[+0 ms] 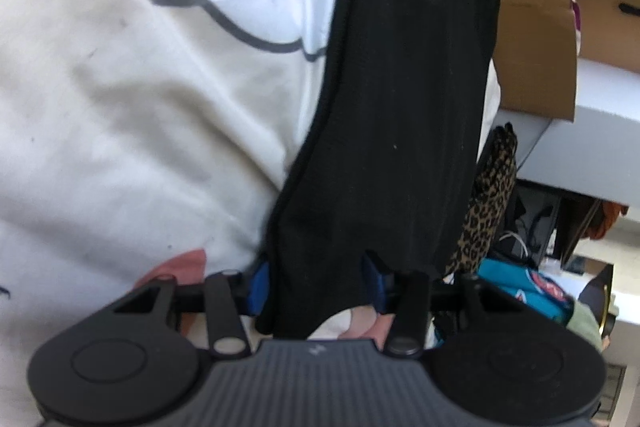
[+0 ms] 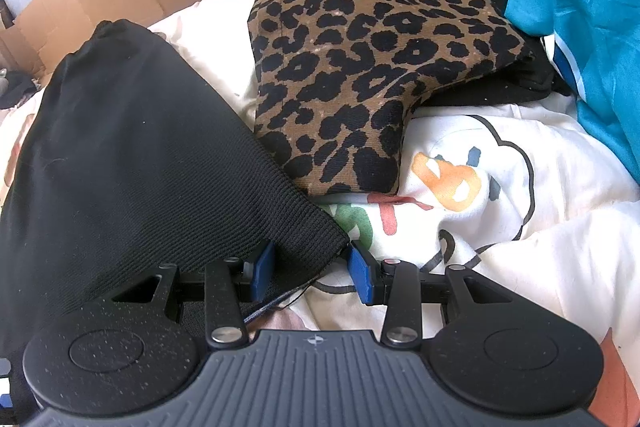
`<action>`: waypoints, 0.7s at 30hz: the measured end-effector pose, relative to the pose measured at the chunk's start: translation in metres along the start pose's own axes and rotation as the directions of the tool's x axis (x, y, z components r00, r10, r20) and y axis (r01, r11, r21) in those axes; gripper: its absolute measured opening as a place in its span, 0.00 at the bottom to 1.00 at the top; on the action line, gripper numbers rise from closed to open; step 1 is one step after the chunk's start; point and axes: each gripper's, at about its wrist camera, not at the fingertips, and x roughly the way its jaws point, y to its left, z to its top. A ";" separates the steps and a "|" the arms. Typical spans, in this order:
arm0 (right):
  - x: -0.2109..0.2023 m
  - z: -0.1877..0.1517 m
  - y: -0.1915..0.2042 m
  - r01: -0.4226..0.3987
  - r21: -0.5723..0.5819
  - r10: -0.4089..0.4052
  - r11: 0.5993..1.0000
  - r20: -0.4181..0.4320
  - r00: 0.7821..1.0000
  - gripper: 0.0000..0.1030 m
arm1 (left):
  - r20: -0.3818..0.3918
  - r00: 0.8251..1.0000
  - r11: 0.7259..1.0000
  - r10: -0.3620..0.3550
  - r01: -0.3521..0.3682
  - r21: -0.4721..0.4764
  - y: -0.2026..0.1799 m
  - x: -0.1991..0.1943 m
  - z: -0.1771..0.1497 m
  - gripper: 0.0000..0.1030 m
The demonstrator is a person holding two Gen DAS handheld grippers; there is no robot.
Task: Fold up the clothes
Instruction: 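Lift the black shorts up off the duvet with the left gripper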
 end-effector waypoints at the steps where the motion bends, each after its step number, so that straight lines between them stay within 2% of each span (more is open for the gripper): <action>1: 0.000 0.000 0.000 -0.001 0.000 0.001 1.000 -0.001 1.000 0.45 | 0.005 1.000 1.000 -0.005 0.005 -0.004 0.000 0.001 0.000 0.48; 7: 0.000 0.000 -0.002 -0.011 0.000 0.011 1.000 0.000 1.000 0.45 | -0.011 1.000 1.000 -0.022 0.022 0.009 -0.006 0.011 -0.001 0.45; 12: 0.000 -0.001 -0.004 -0.020 0.007 0.020 1.000 0.004 1.000 0.45 | -0.021 0.999 0.999 -0.036 0.035 -0.012 -0.006 0.006 -0.005 0.32; 17: -0.001 -0.002 -0.005 -0.024 0.013 0.024 1.000 0.012 1.000 0.45 | -0.078 0.995 0.997 -0.063 0.065 0.032 -0.015 0.006 -0.010 0.32; 21: -0.002 -0.002 -0.008 -0.039 0.025 0.039 0.999 0.016 0.999 0.45 | -0.081 0.996 0.998 -0.041 0.045 0.043 -0.013 0.003 0.000 0.32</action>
